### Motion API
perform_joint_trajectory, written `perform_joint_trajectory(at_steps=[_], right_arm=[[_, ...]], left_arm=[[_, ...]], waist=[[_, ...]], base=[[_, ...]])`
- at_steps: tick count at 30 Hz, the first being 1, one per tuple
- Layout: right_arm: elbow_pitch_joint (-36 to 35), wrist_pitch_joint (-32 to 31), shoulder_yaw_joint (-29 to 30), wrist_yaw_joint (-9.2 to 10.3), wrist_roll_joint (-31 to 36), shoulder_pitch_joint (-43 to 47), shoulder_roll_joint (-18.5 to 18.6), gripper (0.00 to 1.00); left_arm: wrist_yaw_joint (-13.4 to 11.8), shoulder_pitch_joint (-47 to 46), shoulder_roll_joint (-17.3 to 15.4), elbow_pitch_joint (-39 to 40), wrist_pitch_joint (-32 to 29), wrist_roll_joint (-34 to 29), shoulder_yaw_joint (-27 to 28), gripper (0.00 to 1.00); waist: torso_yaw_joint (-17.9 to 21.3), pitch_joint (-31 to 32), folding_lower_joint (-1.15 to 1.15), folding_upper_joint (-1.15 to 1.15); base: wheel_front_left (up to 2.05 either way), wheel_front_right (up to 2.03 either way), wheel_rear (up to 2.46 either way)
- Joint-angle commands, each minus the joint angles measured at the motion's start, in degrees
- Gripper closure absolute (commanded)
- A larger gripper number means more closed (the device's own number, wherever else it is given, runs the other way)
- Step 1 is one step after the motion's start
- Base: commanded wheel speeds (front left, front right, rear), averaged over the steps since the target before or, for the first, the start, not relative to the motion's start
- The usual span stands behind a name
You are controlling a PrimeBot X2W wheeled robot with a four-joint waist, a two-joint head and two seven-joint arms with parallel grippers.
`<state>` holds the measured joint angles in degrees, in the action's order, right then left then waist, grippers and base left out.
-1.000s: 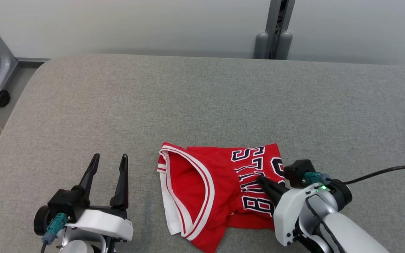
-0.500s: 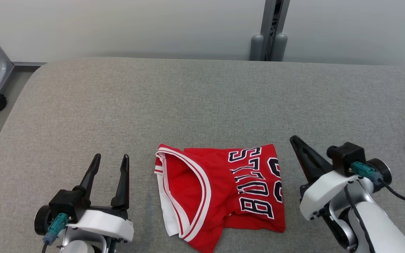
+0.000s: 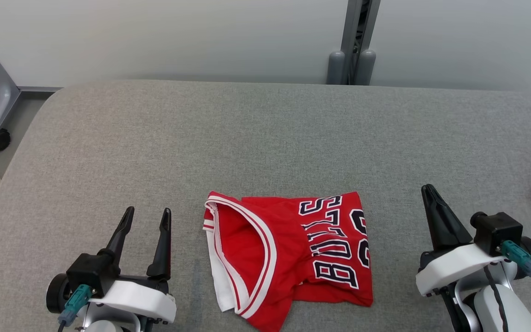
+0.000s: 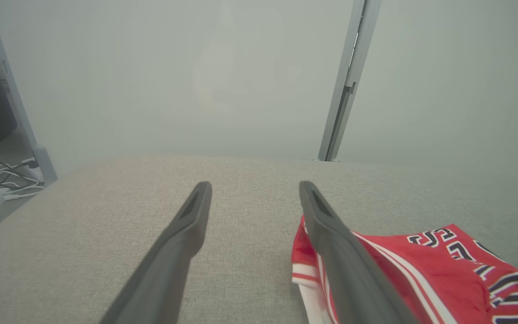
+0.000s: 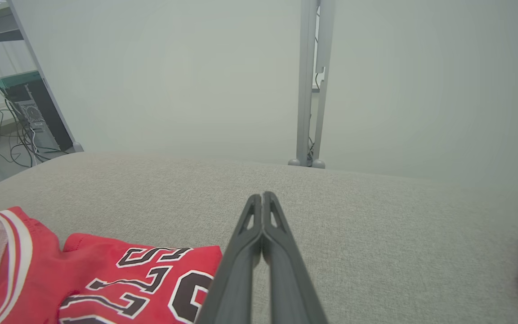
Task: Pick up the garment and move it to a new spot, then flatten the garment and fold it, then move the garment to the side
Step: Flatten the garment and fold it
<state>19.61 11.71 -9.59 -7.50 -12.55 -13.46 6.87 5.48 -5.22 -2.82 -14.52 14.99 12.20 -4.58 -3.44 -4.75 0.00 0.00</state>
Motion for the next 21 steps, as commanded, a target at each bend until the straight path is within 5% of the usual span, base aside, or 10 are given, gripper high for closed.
perform_joint_trajectory(at_steps=[1, 10, 11, 12, 21], right_arm=[[0.38, 0.71, 0.22, 0.0, 0.11, 0.52, -0.07, 1.0], [3.68, 3.26, 1.28, 0.0, 0.68, 1.65, -1.48, 1.0], [3.93, 3.33, 1.5, 0.0, 0.66, 1.62, -1.67, 0.66], [3.98, 3.45, 1.77, 0.0, 0.65, 1.61, -1.9, 0.0], [1.49, 3.55, 2.98, 0.0, 0.7, 2.75, -2.85, 0.0]], left_arm=[[0.22, 0.28, -0.22, 0.27, 0.24, -0.37, 0.1, 0.0], [0.3, 1.09, -0.22, 1.0, 0.24, -0.33, -0.29, 0.0], [0.27, 1.07, -0.22, 1.16, 0.24, -0.24, -0.39, 0.0], [0.29, 1.04, -0.22, 1.41, 0.24, -0.12, -0.5, 0.0], [-0.49, 1.89, -0.22, 4.82, 0.24, -0.09, -0.63, 0.0]], waist=[[0.06, 0.16, 0.0, 0.0], [0.25, 0.78, 0.0, 0.0], [0.25, 0.79, 0.0, 0.0], [0.25, 0.81, 0.0, 0.0], [0.49, 1.02, 0.0, 0.0]], base=[[0.0, 0.0, 0.0], [0.0, 0.0, 0.0], [0.0, 0.0, 0.0], [0.0, 0.0, 0.0], [0.0, 0.0, 0.0]])
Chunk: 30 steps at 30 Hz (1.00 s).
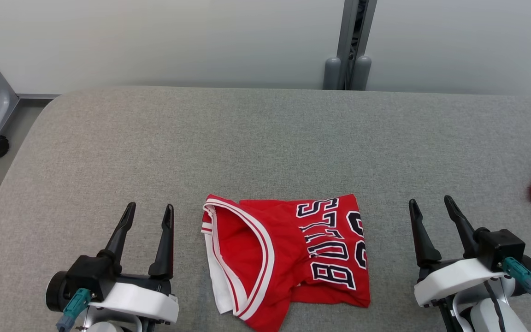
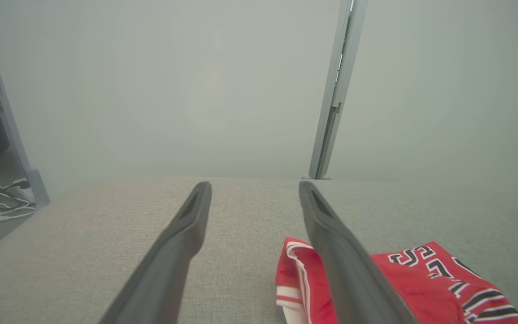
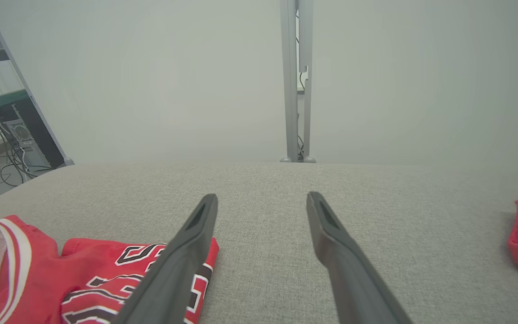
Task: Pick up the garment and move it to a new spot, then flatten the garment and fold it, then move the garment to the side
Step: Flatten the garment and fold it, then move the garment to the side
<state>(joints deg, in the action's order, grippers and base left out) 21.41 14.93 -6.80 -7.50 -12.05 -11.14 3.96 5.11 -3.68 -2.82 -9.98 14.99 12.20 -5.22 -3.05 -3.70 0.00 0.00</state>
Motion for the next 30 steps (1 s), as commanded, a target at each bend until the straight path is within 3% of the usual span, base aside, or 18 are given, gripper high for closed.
perform_joint_trajectory(at_steps=[1, 13, 21, 30], right_arm=[[-0.46, 0.34, 0.28, 0.0, 0.27, 0.53, 0.02, 0.0], [3.87, -0.47, -2.37, 0.0, -5.05, -0.39, 0.68, 0.0], [7.67, -11.94, -9.92, -0.01, -21.91, -2.26, 4.27, 0.0], [6.04, -23.29, -16.06, -0.01, -39.34, -3.65, 9.08, 0.0]], left_arm=[[-0.12, 0.41, -0.21, 0.31, 0.24, -0.12, -0.02, 0.0], [0.44, -0.21, -0.21, -1.58, 0.24, 0.3, -0.9, 0.0], [0.7, -1.24, -0.23, -2.56, 0.24, 0.43, -1.34, 0.0], [0.85, -1.7, -0.22, -3.18, 0.24, 0.21, -1.2, 0.0]], waist=[[0.14, -0.07, 0.0, 0.0], [-0.09, -0.66, 0.0, 0.0], [-1.08, -1.6, 0.0, 0.0], [-2.01, -2.6, 0.0, 0.0]], base=[[0.0, 0.0, 0.0], [0.0, 0.0, 0.0], [0.0, 0.0, 0.0], [0.0, 0.0, 0.0]])
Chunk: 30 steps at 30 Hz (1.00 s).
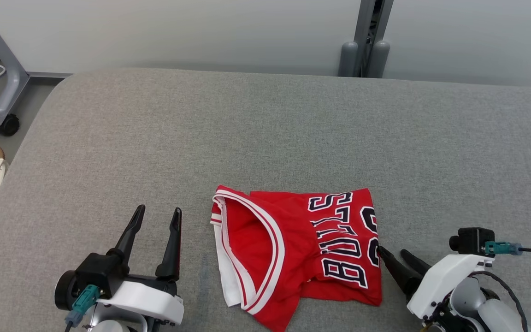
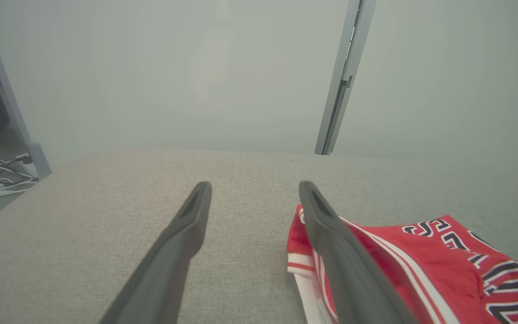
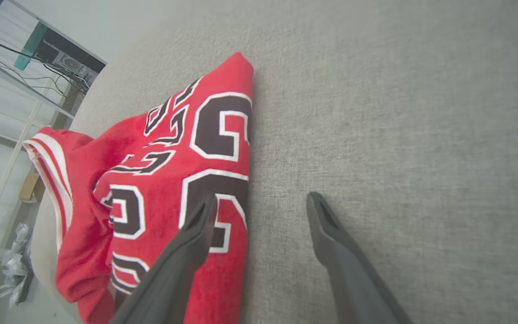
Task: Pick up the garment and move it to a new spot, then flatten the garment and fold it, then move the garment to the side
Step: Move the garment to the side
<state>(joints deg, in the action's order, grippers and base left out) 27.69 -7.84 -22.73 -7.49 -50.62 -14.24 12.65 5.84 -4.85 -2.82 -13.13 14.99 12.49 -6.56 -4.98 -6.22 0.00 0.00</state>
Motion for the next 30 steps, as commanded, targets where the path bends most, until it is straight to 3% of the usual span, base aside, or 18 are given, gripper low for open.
perform_joint_trajectory(at_steps=[1, 5, 11, 25, 26, 27, 28, 30], right_arm=[[-0.68, -1.58, -1.01, -0.02, -2.06, -0.72, 0.97, 0.0], [-2.34, -5.54, -4.13, -0.02, -8.5, -2.0, 3.36, 0.0], [-1.03, -8.06, -7.29, -0.02, -12.42, -4.16, 5.36, 0.0], [1.15, -9.76, -14.93, 0.0, -18.59, -8.17, 5.73, 0.0], [1.35, -9.63, -15.36, 0.0, -18.87, -8.39, 5.81, 0.51], [1.51, -9.41, -15.79, 0.0, -19.28, -8.62, 5.9, 0.63], [1.54, -9.23, -16.26, -0.01, -19.37, -8.87, 6.05, 1.0], [1.68, -8.86, -16.88, -0.01, -19.89, -9.4, 6.4, 1.0]], left_arm=[[0.1, -0.58, -0.21, -0.07, 0.24, -0.09, 0.1, 0.0], [0.19, -1.06, -0.22, -0.09, 0.24, -0.07, -0.03, 0.0], [0.28, -1.63, -0.22, -0.21, 0.24, 0.08, -0.36, 0.0], [0.42, -2.7, -0.23, -0.67, 0.24, 0.18, -0.69, 0.0], [0.37, -2.67, -0.22, -0.72, 0.24, 0.18, -0.74, 0.0], [0.35, -2.65, -0.22, -0.74, 0.24, 0.18, -0.77, 0.0], [0.31, -2.6, -0.21, -0.74, 0.24, 0.18, -0.79, 0.0], [0.25, -2.56, -0.22, -0.78, 0.24, 0.18, -0.82, 0.0]], waist=[[-0.14, -0.19, 0.0, 0.0], [-0.45, -0.67, 0.0, 0.0], [-1.06, -1.41, 0.0, 0.0], [-2.97, -2.98, 0.0, 0.0], [-3.06, -2.97, 0.0, 0.0], [-3.13, -2.93, 0.0, 0.0], [-3.18, -2.9, 0.0, 0.0], [-3.26, -2.85, 0.0, 0.0]], base=[[0.0, 0.0, 0.0], [0.0, 0.0, 0.0], [0.0, 0.0, 0.0], [0.0, 0.0, 0.0], [0.0, 0.0, 0.0], [0.0, 0.0, 0.0], [0.0, 0.0, 0.0], [0.0, 0.0, 0.0]])
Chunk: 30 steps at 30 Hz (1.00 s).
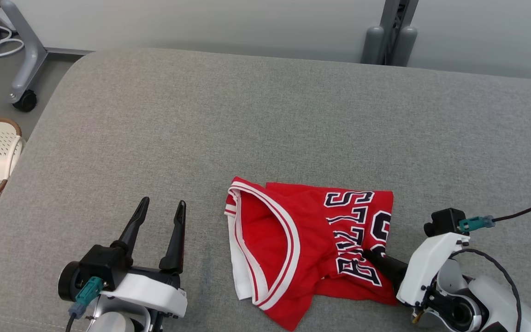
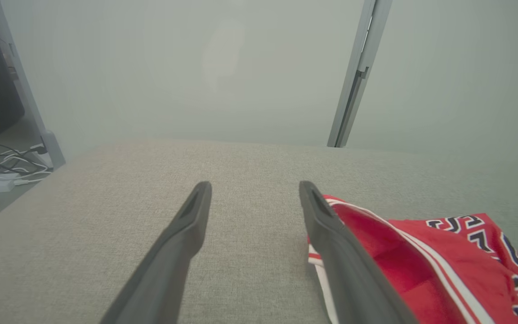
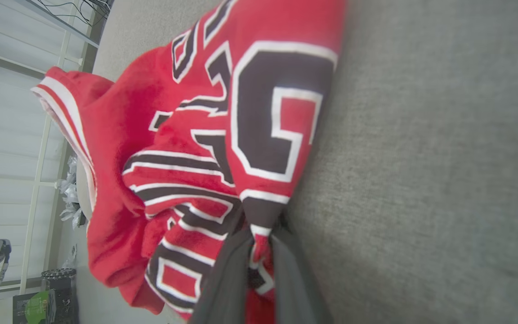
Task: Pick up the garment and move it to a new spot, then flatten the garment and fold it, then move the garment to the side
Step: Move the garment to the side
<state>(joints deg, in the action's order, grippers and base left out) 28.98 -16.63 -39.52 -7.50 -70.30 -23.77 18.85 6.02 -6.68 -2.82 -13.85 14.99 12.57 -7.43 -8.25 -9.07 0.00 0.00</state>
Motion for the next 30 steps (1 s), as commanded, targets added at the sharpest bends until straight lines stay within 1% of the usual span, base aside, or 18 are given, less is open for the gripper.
perform_joint_trajectory(at_steps=[1, 8, 13, 19, 27, 30], right_arm=[[0.47, 0.12, -0.4, 0.0, -0.44, -0.14, 0.45, 1.0], [0.03, 2.96, -3.21, 0.0, -0.4, -1.52, 2.38, 1.0], [-0.73, 5.01, -6.49, 0.0, 1.87, -3.12, 5.05, 1.0], [1.13, 7.71, -12.04, 0.0, 10.61, -6.83, 10.06, 1.0], [4.3, 8.49, -13.22, 0.0, 14.5, -10.68, 13.58, 1.0], [5.78, 8.65, -12.46, 0.0, 15.05, -11.94, 14.62, 1.0]], left_arm=[[0.0, -0.69, -0.22, -0.06, 0.24, 0.1, 0.05, 0.0], [-0.2, -0.16, -0.22, -0.19, 0.24, 0.16, -0.02, 0.0], [-0.23, 0.26, -0.22, -0.45, 0.24, 0.33, -0.2, 0.0], [-0.33, 0.72, -0.21, -0.58, 0.24, 0.49, -0.18, 0.0], [-0.75, 1.03, -0.22, -0.32, 0.24, 0.95, -0.22, 0.0], [-0.85, 0.95, -0.22, -0.26, 0.24, 1.06, -0.14, 0.0]], waist=[[-0.01, 0.07, 0.0, 0.0], [0.28, 0.63, 0.0, 0.0], [0.56, 1.36, 0.0, 0.0], [0.89, 2.27, 0.0, 0.0], [1.52, 2.55, 0.0, 0.0], [1.79, 2.57, 0.0, 0.0]], base=[[0.0, 0.0, 0.0], [0.0, 0.0, 0.0], [0.0, 0.0, 0.0], [0.0, 0.0, 0.0], [0.0, 0.0, 0.0], [0.0, 0.0, 0.0]])
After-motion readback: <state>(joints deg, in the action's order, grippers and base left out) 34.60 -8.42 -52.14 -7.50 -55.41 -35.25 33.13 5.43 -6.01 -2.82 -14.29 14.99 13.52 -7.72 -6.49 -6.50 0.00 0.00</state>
